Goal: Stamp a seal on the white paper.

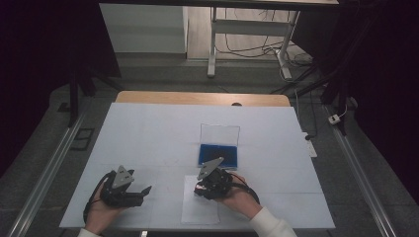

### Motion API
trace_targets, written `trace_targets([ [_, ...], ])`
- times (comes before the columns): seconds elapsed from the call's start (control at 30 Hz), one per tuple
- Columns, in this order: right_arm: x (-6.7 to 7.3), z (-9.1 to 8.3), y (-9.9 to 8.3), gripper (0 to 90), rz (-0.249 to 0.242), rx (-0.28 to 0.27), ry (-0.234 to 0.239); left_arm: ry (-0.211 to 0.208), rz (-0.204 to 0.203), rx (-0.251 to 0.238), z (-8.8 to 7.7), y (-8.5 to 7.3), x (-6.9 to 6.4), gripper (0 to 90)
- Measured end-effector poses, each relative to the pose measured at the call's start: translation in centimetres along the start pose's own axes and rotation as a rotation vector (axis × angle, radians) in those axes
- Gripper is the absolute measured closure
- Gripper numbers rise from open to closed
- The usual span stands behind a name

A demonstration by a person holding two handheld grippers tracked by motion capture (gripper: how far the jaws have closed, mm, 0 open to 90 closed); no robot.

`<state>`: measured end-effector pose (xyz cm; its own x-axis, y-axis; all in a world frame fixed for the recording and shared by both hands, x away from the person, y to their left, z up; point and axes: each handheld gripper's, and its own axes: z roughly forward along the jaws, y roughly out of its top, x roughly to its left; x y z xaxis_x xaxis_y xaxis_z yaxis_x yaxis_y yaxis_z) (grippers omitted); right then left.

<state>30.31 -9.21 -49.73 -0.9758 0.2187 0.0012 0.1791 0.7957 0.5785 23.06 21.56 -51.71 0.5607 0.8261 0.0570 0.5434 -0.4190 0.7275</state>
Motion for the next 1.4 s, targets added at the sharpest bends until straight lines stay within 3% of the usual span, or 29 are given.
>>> trace_targets([
  [0.8, -0.3, -0.4, 0.1, 69.3, -0.01, -0.028, 0.015, 0.001, 0.0, 0.005, 0.1, 0.0, 0.2, 16.9],
  [0.9, -0.4, -0.7, 0.1, 69.3, -0.017, -0.056, 0.034, 0.001, -0.001, 0.006, 0.1, -0.1, 0.2, 16.9],
  [1.4, -0.9, -3.2, 0.4, 69.2, 0.014, -0.148, 0.002, 0.002, 0.001, 0.006, 0.1, -0.1, 0.2, 16.9],
])
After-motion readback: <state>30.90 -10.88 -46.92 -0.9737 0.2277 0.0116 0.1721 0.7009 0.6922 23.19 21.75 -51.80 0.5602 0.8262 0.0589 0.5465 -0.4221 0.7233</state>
